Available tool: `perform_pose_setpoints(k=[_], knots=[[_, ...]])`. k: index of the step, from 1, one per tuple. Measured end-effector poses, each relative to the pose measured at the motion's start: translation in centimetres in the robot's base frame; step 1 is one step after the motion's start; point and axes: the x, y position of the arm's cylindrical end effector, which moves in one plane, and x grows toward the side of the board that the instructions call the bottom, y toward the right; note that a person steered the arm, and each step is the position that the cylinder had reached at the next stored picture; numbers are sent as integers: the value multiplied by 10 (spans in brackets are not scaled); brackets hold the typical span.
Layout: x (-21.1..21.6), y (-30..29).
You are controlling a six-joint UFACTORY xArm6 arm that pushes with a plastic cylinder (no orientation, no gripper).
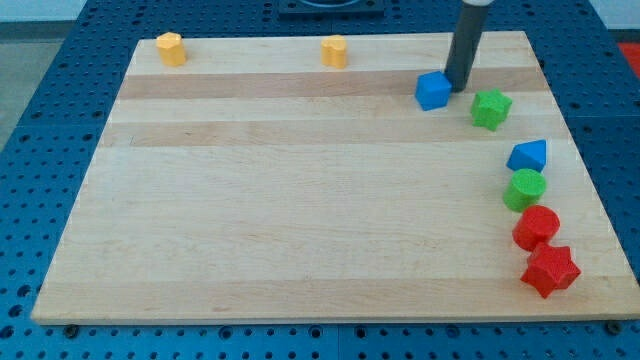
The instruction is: Place your hand at right side of the blue triangle
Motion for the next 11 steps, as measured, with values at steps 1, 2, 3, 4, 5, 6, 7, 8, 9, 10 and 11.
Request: perform_pose_setpoints(k=[1, 2, 3, 4, 5, 6, 7, 8, 9, 10, 11], knots=[[23, -32], [52, -53], [82, -55], [93, -48], [93, -25], [93, 8], [88, 41], [77, 68], [76, 101], [76, 130], [87, 141]])
